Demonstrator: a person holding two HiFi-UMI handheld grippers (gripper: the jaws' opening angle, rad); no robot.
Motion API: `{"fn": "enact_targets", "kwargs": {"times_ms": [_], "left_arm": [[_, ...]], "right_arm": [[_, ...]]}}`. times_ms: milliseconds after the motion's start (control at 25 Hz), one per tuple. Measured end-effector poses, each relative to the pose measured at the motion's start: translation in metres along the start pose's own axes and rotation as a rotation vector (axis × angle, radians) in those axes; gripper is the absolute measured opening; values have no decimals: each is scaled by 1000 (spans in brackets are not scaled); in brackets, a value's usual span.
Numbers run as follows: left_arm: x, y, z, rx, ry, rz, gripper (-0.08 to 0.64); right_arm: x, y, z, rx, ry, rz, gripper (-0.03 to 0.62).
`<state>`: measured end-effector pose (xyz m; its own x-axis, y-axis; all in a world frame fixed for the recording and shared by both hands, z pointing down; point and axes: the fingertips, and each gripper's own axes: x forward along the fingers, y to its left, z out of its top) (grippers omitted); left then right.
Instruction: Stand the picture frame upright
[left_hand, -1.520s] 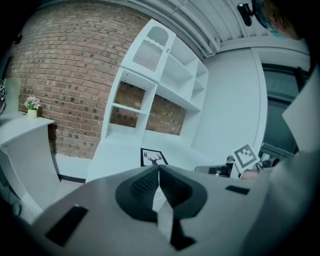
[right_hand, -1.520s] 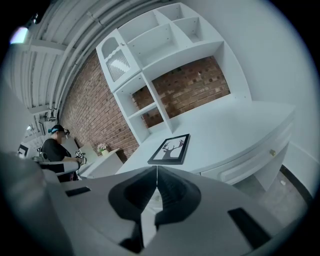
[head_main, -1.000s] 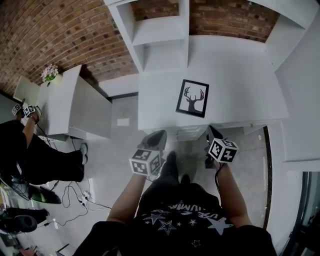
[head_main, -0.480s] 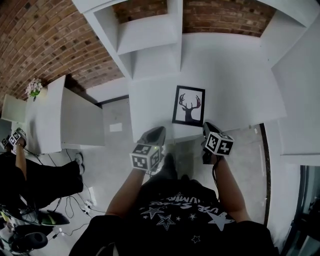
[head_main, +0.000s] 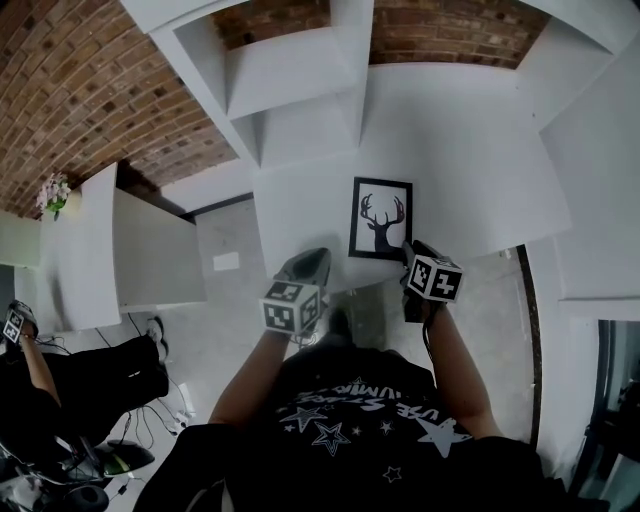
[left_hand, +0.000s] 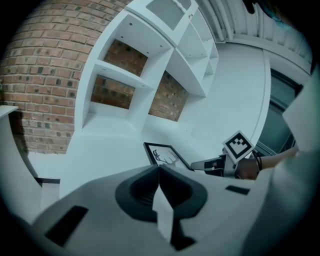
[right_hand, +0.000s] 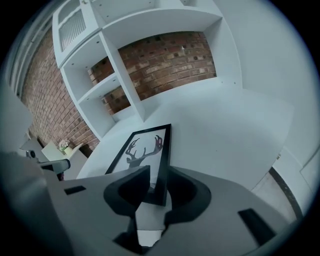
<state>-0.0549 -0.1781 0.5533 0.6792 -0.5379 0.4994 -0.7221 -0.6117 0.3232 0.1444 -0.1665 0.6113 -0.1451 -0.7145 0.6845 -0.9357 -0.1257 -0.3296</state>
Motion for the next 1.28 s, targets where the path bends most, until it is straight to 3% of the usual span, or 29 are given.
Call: {"fn": "enact_targets", "kwargs": {"times_ms": [480, 720, 1280], "left_arm": [[13, 12, -5, 2, 33, -50, 20], [17, 13, -8, 16, 48, -63, 20], [15, 0, -5, -6, 25, 19, 20]], "right_arm": [[18, -6, -4, -22, 55, -114, 120], [19, -10, -3, -16, 50, -126, 92], [18, -25, 2, -42, 105, -101, 80]]}}
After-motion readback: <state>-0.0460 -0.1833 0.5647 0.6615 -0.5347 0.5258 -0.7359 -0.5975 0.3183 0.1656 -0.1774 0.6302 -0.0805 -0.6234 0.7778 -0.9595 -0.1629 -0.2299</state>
